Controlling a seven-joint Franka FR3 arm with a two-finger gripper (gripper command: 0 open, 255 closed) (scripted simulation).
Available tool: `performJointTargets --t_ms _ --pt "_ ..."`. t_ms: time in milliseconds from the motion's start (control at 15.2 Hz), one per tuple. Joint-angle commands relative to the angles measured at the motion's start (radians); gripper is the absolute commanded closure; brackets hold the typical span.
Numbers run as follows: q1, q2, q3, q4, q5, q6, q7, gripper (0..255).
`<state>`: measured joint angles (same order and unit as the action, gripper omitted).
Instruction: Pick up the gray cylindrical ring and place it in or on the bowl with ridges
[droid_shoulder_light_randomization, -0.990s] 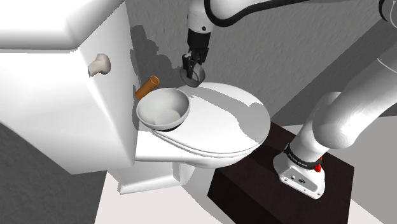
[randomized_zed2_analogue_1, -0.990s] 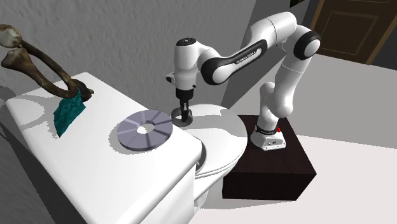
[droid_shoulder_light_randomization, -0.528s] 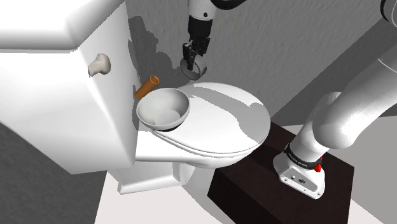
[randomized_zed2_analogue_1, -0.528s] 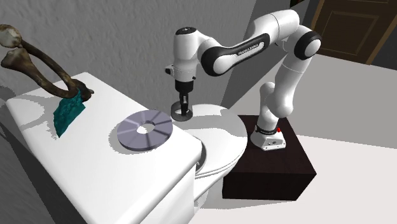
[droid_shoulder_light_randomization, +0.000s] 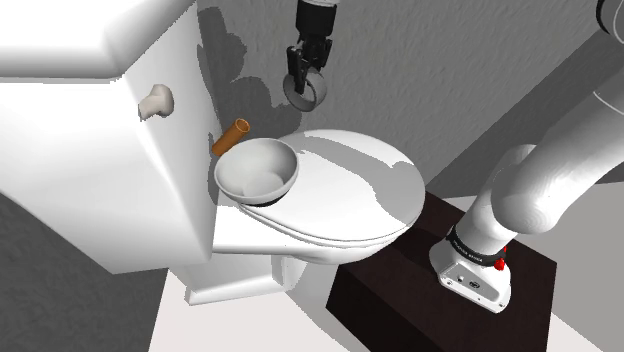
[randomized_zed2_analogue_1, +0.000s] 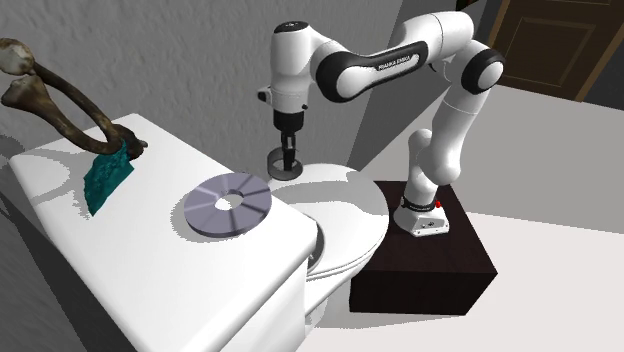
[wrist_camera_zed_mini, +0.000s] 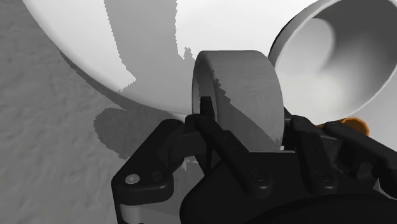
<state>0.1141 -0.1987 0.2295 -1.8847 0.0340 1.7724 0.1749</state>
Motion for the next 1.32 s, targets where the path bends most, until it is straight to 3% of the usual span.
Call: performJointTargets --t_ms 0,132,924,1254 --pt "-0.001 0.004 -0.001 0.033 -0.001 -0.03 0.0 255" --pt "-0.001 0.007 -0.001 0.061 -0.002 -0.053 0.0 255" --pt "0.126 0.222 0.176 0.391 -0.079 -0.183 0.308 255" --pt "0.122 0.2 0.172 0.296 -0.069 -0.109 0.304 255"
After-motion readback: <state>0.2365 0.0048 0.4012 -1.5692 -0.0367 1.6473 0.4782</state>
